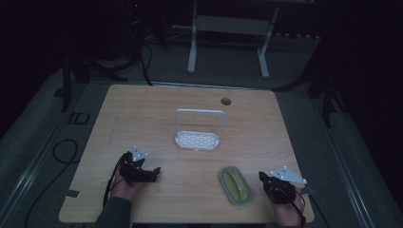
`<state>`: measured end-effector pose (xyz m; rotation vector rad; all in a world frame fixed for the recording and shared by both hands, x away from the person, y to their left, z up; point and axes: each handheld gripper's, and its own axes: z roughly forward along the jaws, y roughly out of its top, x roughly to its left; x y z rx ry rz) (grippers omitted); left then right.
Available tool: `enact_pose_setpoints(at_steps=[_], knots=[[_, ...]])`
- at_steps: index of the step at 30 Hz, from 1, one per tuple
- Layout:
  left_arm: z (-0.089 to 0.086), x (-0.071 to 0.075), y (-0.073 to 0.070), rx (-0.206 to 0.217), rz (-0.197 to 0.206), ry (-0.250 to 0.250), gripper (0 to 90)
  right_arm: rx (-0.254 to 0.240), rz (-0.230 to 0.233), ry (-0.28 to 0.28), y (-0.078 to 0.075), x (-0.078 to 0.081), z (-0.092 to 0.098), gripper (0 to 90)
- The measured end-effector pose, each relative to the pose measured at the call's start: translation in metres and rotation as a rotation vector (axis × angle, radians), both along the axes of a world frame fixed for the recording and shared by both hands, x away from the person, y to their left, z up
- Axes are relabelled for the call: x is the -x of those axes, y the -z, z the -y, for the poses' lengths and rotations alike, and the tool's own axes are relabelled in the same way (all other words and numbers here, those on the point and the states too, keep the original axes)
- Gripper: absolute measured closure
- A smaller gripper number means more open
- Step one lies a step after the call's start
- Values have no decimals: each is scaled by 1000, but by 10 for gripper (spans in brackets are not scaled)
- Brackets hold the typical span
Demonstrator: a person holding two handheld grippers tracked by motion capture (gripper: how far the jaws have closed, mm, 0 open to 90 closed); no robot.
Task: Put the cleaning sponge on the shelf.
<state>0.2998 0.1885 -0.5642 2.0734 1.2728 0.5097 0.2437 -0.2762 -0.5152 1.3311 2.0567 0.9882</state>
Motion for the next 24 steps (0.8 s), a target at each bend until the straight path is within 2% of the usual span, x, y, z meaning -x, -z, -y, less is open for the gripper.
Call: enact_pose_setpoints(at_steps=[14,24], knots=[[0,0,0,1,0,0,47,-7,21,-58,-17,14,-22,896],[0,0,0,1,0,0,47,-9,37,-146,-30,25,-43,897]])
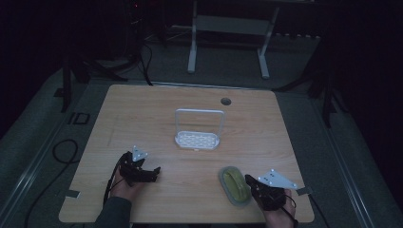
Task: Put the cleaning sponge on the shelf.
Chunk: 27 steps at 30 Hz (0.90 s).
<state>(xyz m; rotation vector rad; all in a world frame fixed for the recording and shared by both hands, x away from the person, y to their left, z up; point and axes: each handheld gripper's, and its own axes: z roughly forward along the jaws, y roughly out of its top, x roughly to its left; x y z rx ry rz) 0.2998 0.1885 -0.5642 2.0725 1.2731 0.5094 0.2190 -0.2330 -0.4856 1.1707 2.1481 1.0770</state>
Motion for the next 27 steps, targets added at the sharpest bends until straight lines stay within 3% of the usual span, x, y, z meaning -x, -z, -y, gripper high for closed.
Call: enact_pose_setpoints(at_steps=[13,27], knots=[[0,0,0,0,0,0,47,25,-32,-83,8,7,-26,897],[0,0,0,-1,0,0,47,103,-113,-126,37,11,-51,897]])
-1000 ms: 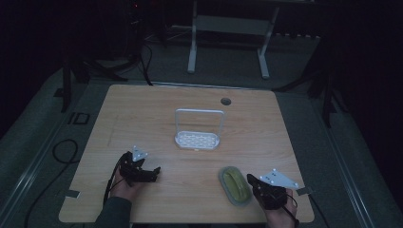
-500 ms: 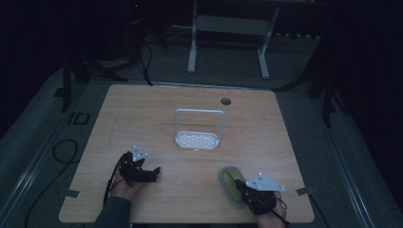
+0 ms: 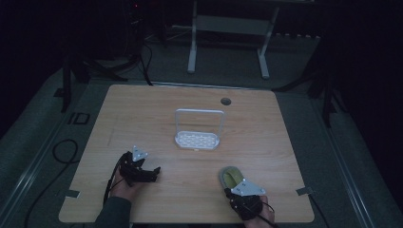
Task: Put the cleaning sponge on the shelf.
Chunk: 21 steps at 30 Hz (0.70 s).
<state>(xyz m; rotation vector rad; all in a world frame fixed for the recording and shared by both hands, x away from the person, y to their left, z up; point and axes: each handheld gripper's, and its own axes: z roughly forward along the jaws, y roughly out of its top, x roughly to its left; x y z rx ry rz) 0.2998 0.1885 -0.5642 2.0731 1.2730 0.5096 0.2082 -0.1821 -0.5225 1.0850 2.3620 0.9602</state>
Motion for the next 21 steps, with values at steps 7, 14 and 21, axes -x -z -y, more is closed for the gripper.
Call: enact_pose_setpoints(at_steps=[7,14,21], knots=[[0,0,0,0,0,0,47,43,-17,-10,7,1,-4,898],[0,0,0,0,0,0,47,72,-31,0,12,-1,-2,897],[0,0,0,0,0,0,47,67,-27,39,11,-5,5,898]])
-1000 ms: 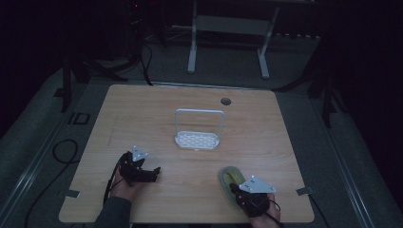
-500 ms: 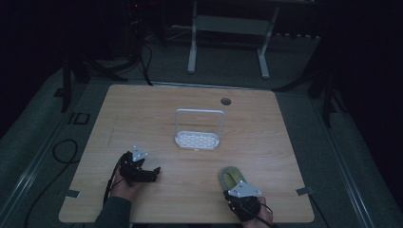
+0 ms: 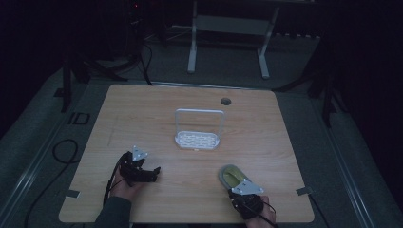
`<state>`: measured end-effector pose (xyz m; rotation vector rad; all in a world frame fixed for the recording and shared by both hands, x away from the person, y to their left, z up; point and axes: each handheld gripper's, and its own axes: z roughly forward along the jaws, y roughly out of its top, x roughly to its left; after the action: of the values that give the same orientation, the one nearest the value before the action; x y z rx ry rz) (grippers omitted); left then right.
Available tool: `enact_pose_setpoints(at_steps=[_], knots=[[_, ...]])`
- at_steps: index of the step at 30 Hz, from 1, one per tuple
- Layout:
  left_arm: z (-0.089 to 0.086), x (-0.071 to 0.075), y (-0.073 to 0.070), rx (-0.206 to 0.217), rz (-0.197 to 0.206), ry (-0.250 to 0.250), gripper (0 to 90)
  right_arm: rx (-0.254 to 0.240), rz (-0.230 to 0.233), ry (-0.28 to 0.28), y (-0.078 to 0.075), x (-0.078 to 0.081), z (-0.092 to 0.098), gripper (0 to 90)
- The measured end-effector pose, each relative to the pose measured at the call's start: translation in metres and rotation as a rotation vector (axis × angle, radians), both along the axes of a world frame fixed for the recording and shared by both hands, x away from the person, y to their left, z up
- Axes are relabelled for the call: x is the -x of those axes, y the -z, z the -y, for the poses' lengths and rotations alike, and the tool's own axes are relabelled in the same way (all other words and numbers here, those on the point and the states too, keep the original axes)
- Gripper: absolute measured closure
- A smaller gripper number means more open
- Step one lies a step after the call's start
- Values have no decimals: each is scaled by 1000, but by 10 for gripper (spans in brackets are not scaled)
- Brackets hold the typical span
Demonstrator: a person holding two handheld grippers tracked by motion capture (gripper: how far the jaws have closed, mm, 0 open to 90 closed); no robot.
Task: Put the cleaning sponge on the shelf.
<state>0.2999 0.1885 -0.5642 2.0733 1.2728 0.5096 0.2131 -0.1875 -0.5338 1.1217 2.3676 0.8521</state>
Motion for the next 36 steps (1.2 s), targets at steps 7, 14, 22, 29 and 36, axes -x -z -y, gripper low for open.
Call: enact_pose_setpoints(at_steps=[7,14,22,29,36], knots=[[0,0,0,1,1,-2,46,-18,2,3,-2,-6,-4,897],[0,0,0,1,1,-2,46,18,2,3,3,-13,-12,899],[0,0,0,1,1,-2,46,47,5,27,2,-20,-7,898],[0,0,0,1,1,-2,46,62,-15,20,1,-22,2,893],[0,0,0,1,1,-2,46,87,-18,9,-3,-20,11,875]])
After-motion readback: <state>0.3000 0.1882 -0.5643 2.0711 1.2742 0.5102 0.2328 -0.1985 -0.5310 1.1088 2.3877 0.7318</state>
